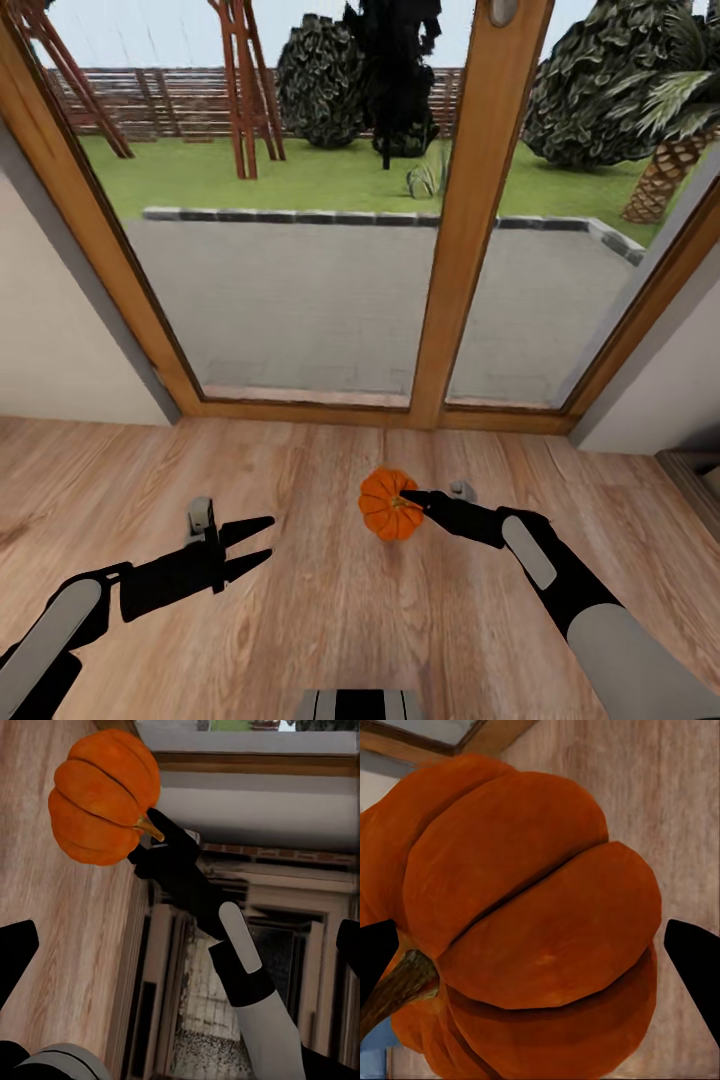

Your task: Place each of the two pumpkins and all three candles from the living room inside a cabinet in the living room (use any cabinet), then make sure every cabinet is closed, and position the cauldron so it is next to a table in the living room.

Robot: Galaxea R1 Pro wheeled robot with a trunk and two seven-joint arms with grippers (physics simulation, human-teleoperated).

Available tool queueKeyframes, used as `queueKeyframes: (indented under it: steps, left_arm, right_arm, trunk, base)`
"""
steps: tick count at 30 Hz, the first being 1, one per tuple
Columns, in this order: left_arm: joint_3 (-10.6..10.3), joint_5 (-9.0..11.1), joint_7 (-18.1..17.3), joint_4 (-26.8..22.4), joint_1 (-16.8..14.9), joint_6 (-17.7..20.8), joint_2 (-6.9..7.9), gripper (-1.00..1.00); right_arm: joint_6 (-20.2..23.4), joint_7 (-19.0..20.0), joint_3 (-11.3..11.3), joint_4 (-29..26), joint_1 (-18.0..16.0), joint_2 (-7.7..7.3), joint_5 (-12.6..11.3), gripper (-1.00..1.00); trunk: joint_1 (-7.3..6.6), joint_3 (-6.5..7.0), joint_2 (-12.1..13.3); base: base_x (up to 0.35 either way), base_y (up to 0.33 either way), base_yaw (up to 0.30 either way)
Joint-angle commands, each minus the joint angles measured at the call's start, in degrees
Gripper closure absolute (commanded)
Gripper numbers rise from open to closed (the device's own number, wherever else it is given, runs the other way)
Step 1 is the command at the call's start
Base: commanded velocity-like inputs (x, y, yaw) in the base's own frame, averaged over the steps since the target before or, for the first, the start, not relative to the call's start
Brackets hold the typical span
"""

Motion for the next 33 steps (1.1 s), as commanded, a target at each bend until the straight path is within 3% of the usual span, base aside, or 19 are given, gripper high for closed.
queueKeyframes:
  steps: [1, 17, 25, 33]
  left_arm:
    - [-0.1, -0.5, -0.6, 0.0, -0.1, 0.0, 0.03, -1.0]
    - [-0.2, -0.7, -0.5, 0.0, -0.1, 0.0, -0.01, -1.0]
    - [-0.2, -0.8, -0.5, 0.1, -0.1, 0.0, -0.06, -1.0]
    - [-0.2, -0.7, -0.5, 0.2, -0.1, -0.1, -0.06, -1.0]
  right_arm:
    - [0.3, 0.0, 0.1, -0.1, 0.0, -0.06, -0.6, 1.0]
    - [0.5, 0.0, 0.2, -0.1, 0.0, 0.03, -0.6, 1.0]
    - [3.6, -0.1, 0.2, -0.1, 0.0, 0.1, 0.1, 1.0]
    - [3.9, -0.1, 0.2, -0.1, 0.0, 0.08, 0.2, 1.0]
  trunk:
    - [-0.04, 0.0, 0.0]
    - [-0.4, 3.49, 0.2]
    - [-2.13, 4.88, 3.3]
    - [-3.88, 6.11, 6.5]
  base:
    - [-0.211, 0.0, 0.253]
    - [-0.09, 0.0, 0.257]
    - [-0.284, 0.0, 0.273]
    - [-0.047, 0.0, 0.274]
